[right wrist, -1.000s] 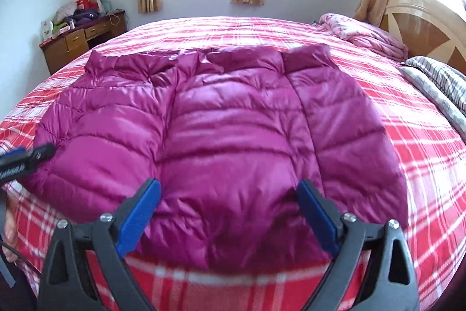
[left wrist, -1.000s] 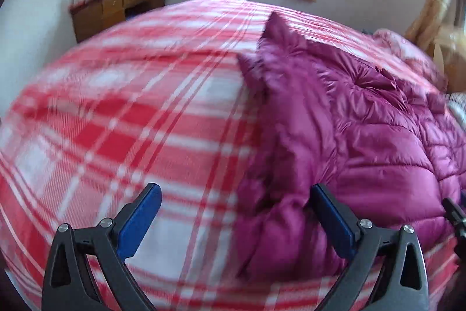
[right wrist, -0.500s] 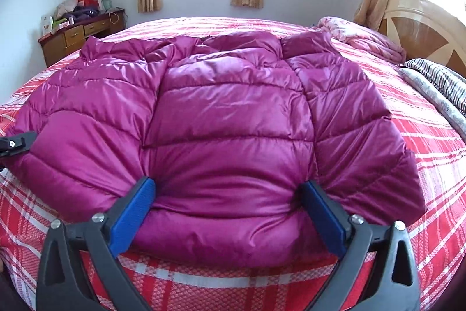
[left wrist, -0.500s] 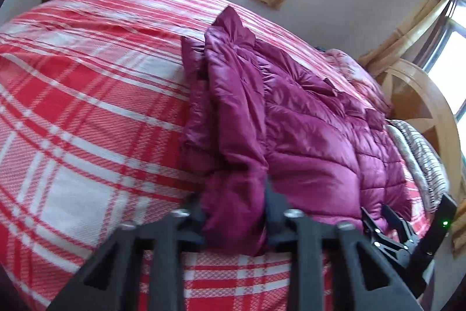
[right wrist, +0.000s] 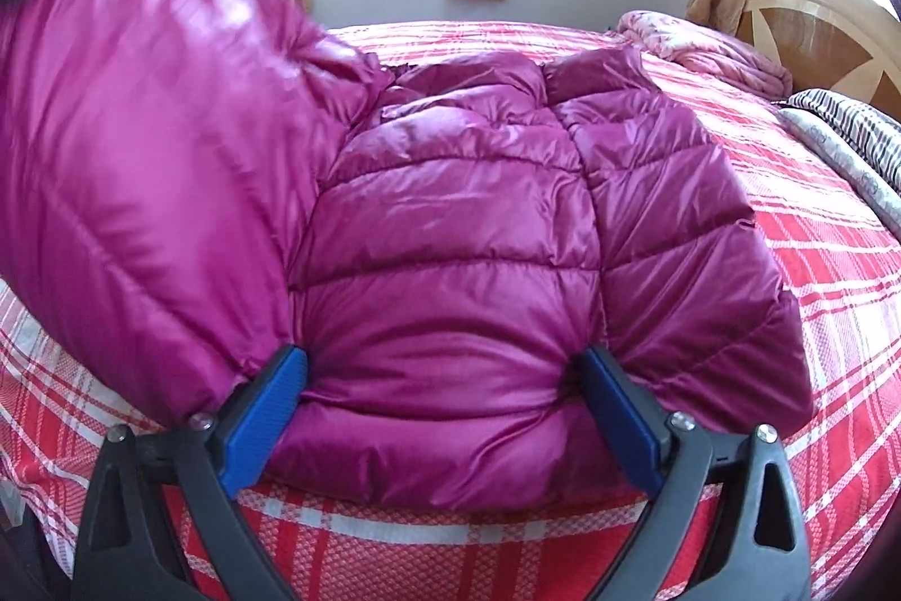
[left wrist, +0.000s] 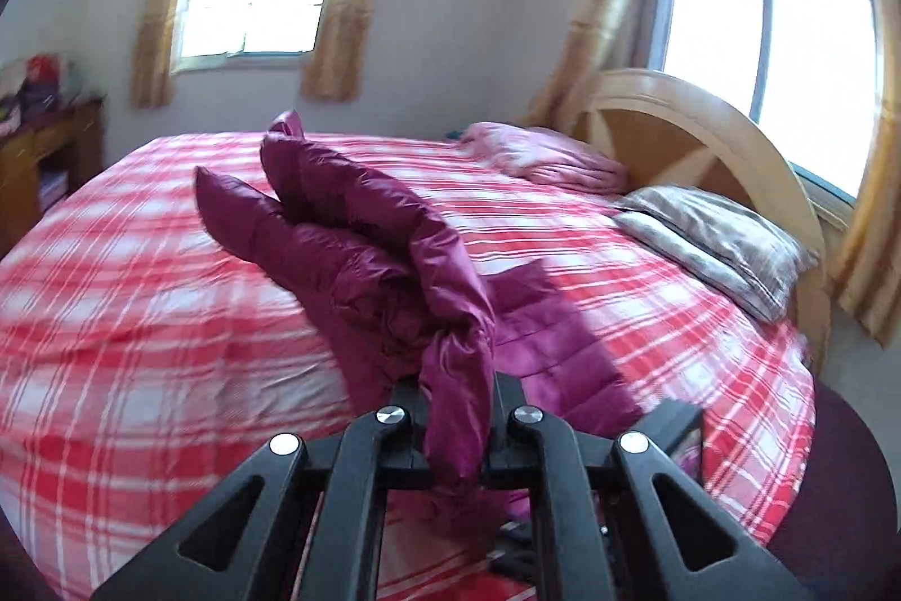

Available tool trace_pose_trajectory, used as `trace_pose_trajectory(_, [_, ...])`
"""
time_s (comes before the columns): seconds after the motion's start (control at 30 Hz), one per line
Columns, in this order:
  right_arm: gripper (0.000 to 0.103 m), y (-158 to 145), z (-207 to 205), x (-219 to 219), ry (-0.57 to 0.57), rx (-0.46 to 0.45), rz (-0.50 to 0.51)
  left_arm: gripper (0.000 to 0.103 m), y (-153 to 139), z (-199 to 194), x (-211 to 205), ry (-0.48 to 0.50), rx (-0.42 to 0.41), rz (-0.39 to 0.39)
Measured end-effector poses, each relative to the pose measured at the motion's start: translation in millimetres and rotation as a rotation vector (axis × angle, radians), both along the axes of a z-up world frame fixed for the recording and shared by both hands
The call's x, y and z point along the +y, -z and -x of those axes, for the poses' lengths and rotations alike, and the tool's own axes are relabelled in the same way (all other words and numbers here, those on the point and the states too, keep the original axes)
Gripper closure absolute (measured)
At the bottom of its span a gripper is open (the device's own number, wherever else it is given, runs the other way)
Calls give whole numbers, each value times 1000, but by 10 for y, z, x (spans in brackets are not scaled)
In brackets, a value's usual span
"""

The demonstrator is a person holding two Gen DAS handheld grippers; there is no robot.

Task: Fold large clothes
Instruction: 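Lift the jacket side with the left tool and fold it across the body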

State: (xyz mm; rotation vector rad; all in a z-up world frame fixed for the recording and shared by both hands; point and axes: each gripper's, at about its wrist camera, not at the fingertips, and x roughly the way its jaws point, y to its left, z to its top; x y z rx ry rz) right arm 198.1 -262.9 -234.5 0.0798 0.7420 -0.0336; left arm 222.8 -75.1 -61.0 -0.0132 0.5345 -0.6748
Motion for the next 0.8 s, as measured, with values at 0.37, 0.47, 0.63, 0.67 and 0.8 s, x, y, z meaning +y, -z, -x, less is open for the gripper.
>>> trace_pose_trajectory(0.37, [16,-229,475,-948,115,-4,-383,95,466,5,-1138,271,-6,-143])
trace_pose_trajectory(0.47, [15,-218,564,-1326,269,-17,-401,94,667,49,-1307,329,-25,-193])
trace_pose_trajectory(0.63, [21,-211,575,-1530,292,-65,-463,85,1058,183,-1520,379,-124,-323])
trace_pose_trajectory(0.67, [23,-237,586,-1548,299,-81,-466,84,1087,199,-1532,376,-140,-328])
trace_pose_trajectory(0.8, [24,-428,538,-1549,252,-155,-484,78,1109,214,-1521,371,-156,-334])
